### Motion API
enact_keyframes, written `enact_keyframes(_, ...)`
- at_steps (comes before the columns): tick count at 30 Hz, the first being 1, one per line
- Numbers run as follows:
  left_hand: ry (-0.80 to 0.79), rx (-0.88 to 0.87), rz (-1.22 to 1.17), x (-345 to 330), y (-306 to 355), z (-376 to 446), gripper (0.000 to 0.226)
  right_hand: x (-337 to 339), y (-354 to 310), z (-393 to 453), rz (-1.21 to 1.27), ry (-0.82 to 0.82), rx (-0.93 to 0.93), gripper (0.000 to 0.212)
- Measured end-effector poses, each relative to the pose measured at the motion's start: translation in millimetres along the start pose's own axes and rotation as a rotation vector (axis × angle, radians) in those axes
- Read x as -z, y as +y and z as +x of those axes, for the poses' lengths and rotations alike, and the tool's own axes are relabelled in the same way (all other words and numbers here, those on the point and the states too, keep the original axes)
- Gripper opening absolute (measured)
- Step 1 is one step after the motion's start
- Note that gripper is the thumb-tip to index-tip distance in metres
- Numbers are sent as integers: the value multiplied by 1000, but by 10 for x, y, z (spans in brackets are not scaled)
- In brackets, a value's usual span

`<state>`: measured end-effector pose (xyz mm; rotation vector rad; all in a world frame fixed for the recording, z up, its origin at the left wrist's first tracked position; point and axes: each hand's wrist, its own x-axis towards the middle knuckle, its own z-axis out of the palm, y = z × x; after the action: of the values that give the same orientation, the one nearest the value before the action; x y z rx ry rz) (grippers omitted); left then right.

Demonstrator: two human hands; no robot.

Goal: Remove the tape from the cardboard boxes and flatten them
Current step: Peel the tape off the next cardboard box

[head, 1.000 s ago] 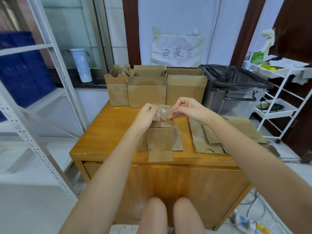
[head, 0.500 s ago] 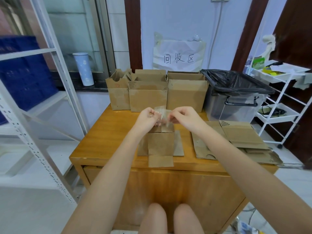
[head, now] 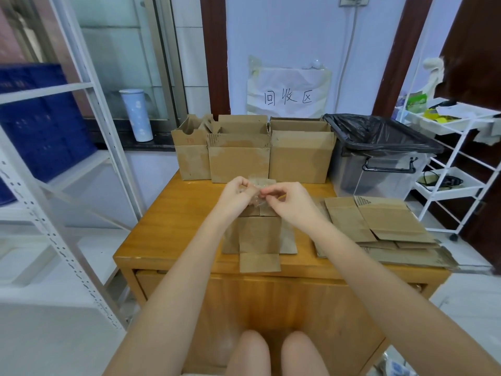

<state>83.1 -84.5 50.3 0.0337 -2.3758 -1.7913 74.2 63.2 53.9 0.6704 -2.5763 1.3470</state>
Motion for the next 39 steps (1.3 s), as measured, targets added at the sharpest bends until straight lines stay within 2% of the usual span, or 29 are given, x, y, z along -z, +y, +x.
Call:
enact_keyframes(3, 2, 15, -2, 25, -11, 12, 18, 56, -5, 33, 148, 6, -69, 8)
enact_keyframes(6, 22, 40, -27, -1, -6, 28, 10, 130, 22, 110, 215, 141, -135, 16)
enact_keyframes(7, 30, 40, -29, -10, -2, 24, 9, 151, 14, 131, 187, 118, -139, 21)
enact_keyframes(10, 56, 26, -40, -7, -1, 26, 9, 151, -16, 169, 80, -122, -165, 48)
enact_keyframes(12, 68, 19, -28, -24, -17, 35, 10, 100, 12, 185, 57, -160, -168, 42)
enact_keyframes(15, 66, -5, 3, -78, -27, 15, 11, 26, 81, 214, 29, -59, -153, 21)
enact_keyframes(18, 43, -25, -16, -69, -36, 2, 14, 9, 132, 235, 52, -32, -140, 20)
enact_keyframes(23, 12, -56, 6, -39, -59, -21, 17, 110, 178, 191, 198, -146, -120, 13)
enact_keyframes(28, 7, -98, 39, -29, -89, 0, 13, 247, 162, 160, 293, -239, -120, 33)
enact_keyframes(34, -24, -137, 63, -52, -103, -7, 14, 194, 198, 182, 293, -128, -11, 15)
enact_keyframes(37, -31, -169, 92, -46, -101, -7, 12, 196, 159, 176, 346, -124, -101, 29)
enact_keyframes(39, -34, -191, 93, -31, -117, 4, 10, 202, 155, 187, 307, -139, -80, 31)
